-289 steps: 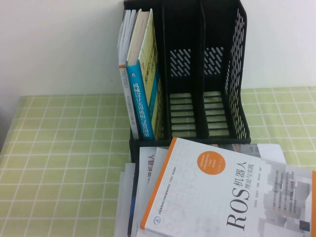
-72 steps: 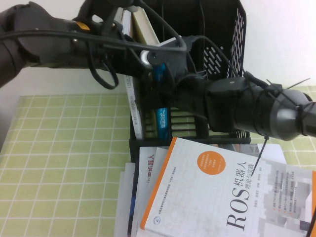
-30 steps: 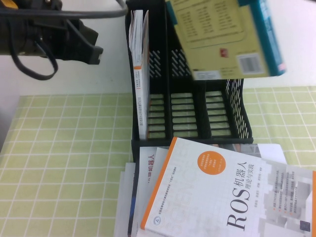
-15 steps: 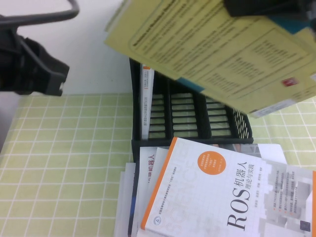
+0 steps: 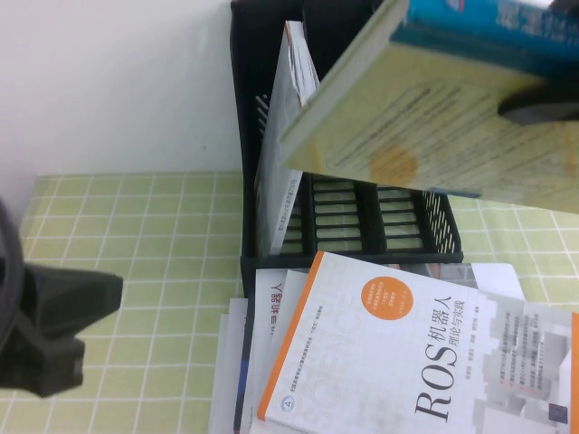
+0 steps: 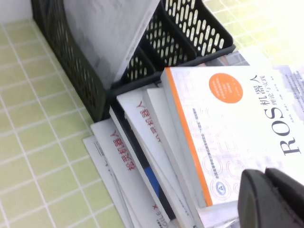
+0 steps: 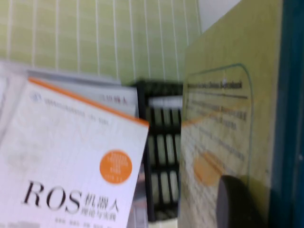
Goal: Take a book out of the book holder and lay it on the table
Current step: Place the picked book on the book
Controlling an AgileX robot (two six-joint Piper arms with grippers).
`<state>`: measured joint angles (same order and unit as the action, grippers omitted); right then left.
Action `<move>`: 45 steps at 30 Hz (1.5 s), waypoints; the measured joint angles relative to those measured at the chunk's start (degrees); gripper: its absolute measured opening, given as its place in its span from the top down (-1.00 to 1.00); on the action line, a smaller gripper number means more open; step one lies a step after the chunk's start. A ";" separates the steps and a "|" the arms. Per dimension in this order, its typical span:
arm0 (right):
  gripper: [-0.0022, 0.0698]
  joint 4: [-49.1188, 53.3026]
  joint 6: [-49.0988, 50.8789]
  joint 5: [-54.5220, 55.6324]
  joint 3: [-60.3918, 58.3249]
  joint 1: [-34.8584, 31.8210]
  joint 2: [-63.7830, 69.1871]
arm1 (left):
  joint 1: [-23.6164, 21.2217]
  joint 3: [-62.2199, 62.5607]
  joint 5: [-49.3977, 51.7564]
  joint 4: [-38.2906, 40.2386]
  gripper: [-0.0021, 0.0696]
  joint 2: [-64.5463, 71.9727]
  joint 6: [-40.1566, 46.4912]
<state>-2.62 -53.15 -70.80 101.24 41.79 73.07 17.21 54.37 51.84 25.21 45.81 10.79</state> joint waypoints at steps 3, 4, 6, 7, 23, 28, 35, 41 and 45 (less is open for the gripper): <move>0.34 12.79 7.93 0.00 -3.48 7.95 0.09 | 0.00 -3.74 -2.26 0.46 0.95 -2.73 -1.47; 0.34 16.81 10.71 0.11 -5.37 10.76 0.09 | 0.00 -4.67 -2.62 0.61 0.95 -3.52 -2.14; 0.34 23.96 16.40 0.79 -9.73 15.96 0.09 | 0.00 -5.67 -2.91 0.83 0.95 -4.44 -2.81; 0.34 27.85 19.91 1.42 -12.51 18.29 0.09 | 0.00 -5.92 -3.06 0.94 0.95 -4.96 -3.12; 0.31 62.46 70.37 27.61 -53.88 30.99 1.98 | 0.00 -6.11 -3.87 1.42 0.95 -5.43 -3.77; 0.19 64.34 77.82 28.46 -54.95 30.89 4.38 | 0.00 -6.11 -3.87 1.42 0.95 -5.43 -3.77; -0.34 33.96 57.44 26.16 -47.61 30.54 4.88 | 0.00 -6.11 -2.95 1.42 0.95 -5.43 -3.77; -0.38 -1.42 34.29 18.89 -31.78 31.10 5.31 | 0.00 -6.11 -2.19 1.42 0.95 -5.43 -3.77; -0.37 -3.91 30.71 16.31 -18.79 31.22 5.31 | 0.00 -6.20 -1.95 1.42 0.95 -5.43 -3.66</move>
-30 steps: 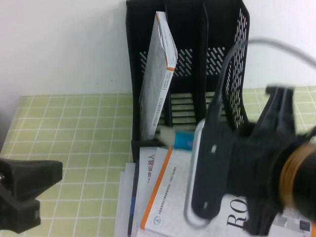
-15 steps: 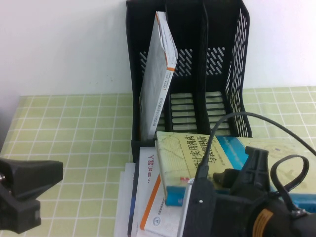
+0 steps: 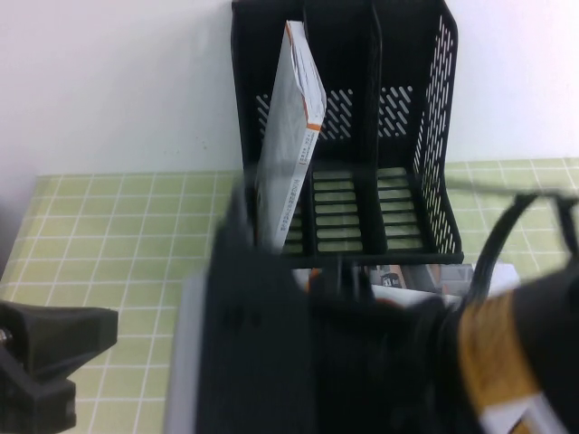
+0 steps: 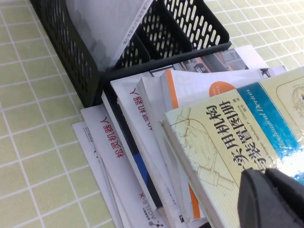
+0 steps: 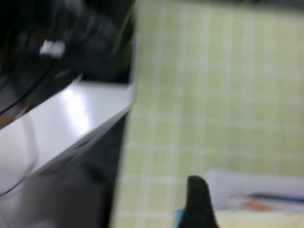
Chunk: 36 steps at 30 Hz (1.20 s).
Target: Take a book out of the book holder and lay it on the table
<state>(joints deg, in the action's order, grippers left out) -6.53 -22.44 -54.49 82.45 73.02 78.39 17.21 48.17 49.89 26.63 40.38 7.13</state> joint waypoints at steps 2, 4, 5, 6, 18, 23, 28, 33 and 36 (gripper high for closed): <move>-0.28 5.33 1.26 -0.35 4.91 0.00 0.00 | 0.00 0.00 0.16 0.00 0.95 0.00 0.00; -0.05 14.02 5.21 -1.16 8.66 0.00 -0.11 | 0.00 0.00 0.16 -0.38 0.95 -0.56 0.00; 0.14 19.39 7.93 -2.14 10.22 -0.15 -0.10 | 0.00 0.00 0.16 -0.88 0.95 -0.99 0.00; 0.36 24.36 10.49 -3.44 11.39 -0.62 -0.33 | 0.00 0.00 0.16 -1.65 0.95 -1.61 0.00; 0.94 34.17 8.57 -8.39 7.37 -21.55 -17.79 | 0.00 -0.04 4.40 -17.68 0.95 -20.20 -10.14; 0.94 24.05 3.92 -4.41 -5.98 -25.50 -29.51 | 0.00 -3.57 5.31 -22.50 0.95 -28.67 -15.58; 0.94 11.08 3.39 9.47 -25.23 -25.55 -38.80 | 0.00 -10.21 4.69 -22.55 0.95 -33.32 -17.78; 0.94 8.24 2.92 30.68 -44.11 -25.55 -39.29 | 0.00 -17.62 -3.29 -20.46 0.95 -33.83 -17.71; 0.94 11.47 2.10 37.18 -50.39 -25.55 -36.99 | 0.00 -21.02 -7.45 -20.85 0.95 -33.83 -17.04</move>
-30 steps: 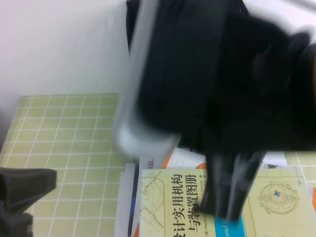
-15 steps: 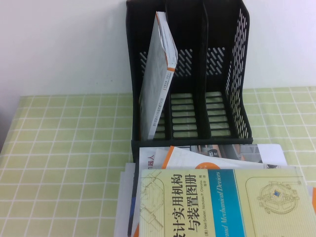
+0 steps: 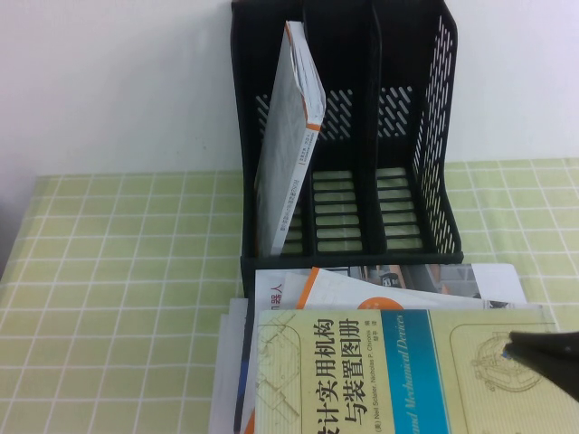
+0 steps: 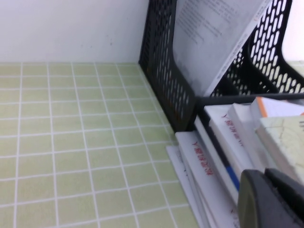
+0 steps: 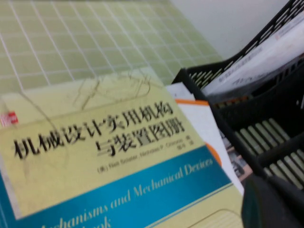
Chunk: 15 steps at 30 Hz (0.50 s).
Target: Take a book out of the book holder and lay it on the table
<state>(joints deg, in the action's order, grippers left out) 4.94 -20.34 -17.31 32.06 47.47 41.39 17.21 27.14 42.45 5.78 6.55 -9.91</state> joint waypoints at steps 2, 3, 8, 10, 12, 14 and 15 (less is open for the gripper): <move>0.94 1.26 -0.21 1.46 -2.05 0.00 1.28 | 0.00 -1.52 -0.79 -0.13 0.95 0.00 0.27; 0.94 1.50 -0.31 1.72 -2.45 0.00 1.64 | 0.00 -2.11 -0.79 -0.13 0.95 0.00 0.42; 0.94 1.78 -0.33 2.41 -2.85 0.00 2.01 | 0.00 -2.66 1.75 -1.85 0.95 0.10 0.42; 0.94 1.78 -0.43 2.73 -2.85 0.00 2.01 | 0.00 -2.66 2.13 -2.20 0.95 0.10 0.42; 0.94 1.78 -0.43 2.73 -2.85 0.00 2.01 | 0.00 -2.66 2.21 -2.32 0.95 0.10 0.42; 0.94 1.78 -0.54 2.73 -2.85 0.00 2.01 | 0.00 -2.66 2.21 -2.52 0.95 0.10 0.42; 0.94 1.78 -0.54 2.73 -2.85 0.00 2.01 | 0.00 -2.66 2.21 -2.65 0.95 0.10 0.42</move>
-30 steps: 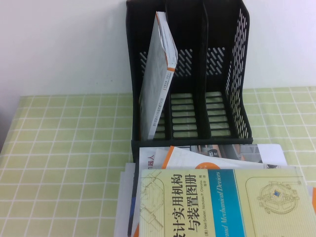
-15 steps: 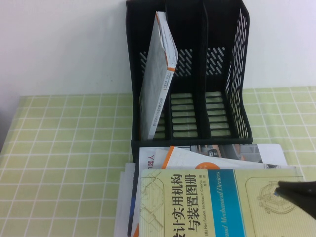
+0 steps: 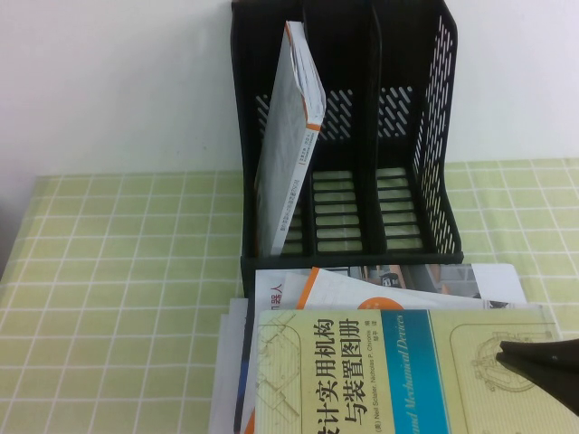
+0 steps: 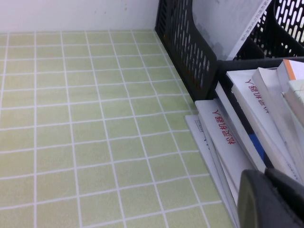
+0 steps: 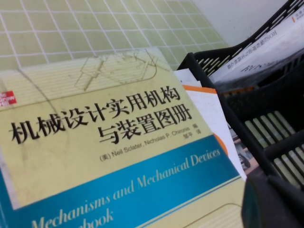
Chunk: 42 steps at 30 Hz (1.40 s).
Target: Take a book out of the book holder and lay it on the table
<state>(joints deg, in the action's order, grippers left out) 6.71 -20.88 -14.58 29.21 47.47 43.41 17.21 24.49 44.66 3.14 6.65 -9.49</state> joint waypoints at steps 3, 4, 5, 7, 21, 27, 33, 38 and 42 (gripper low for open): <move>0.94 0.00 0.00 0.00 0.00 0.00 0.00 | 0.00 0.00 0.05 -0.10 0.95 0.00 0.00; 0.94 0.00 0.00 0.00 0.00 0.00 0.00 | 0.00 0.00 0.05 -0.10 0.95 0.00 0.00; 0.94 0.00 0.00 -0.11 0.00 0.00 0.00 | 0.00 -0.08 0.05 -0.10 0.95 0.00 0.00; 0.94 -0.64 0.00 -0.32 -0.27 -0.72 -0.98 | 0.00 -0.08 0.05 -0.10 0.95 0.00 0.00; 0.94 -2.07 0.00 -0.32 -11.48 -25.79 -17.18 | 0.00 -0.08 0.14 -0.10 0.95 0.00 0.00; 0.94 -2.68 3.02 2.04 -21.80 -35.85 -30.71 | 0.00 -0.08 0.14 -0.10 0.95 0.00 0.00; 0.94 -4.87 10.92 1.29 -30.37 -45.32 -42.74 | 0.00 -0.08 0.14 -0.10 0.95 0.00 0.00; 0.94 -5.12 13.35 -6.03 -30.84 -50.11 -43.95 | 0.00 -0.12 0.14 -0.10 0.95 0.00 0.00; 0.94 -5.12 13.35 -6.26 -30.74 -50.75 -43.95 | 0.00 -0.12 0.14 -0.10 0.95 0.00 0.00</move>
<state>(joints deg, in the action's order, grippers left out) 1.59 -7.53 -20.84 -1.53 -3.28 -0.55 17.21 24.36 44.80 3.03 6.65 -9.49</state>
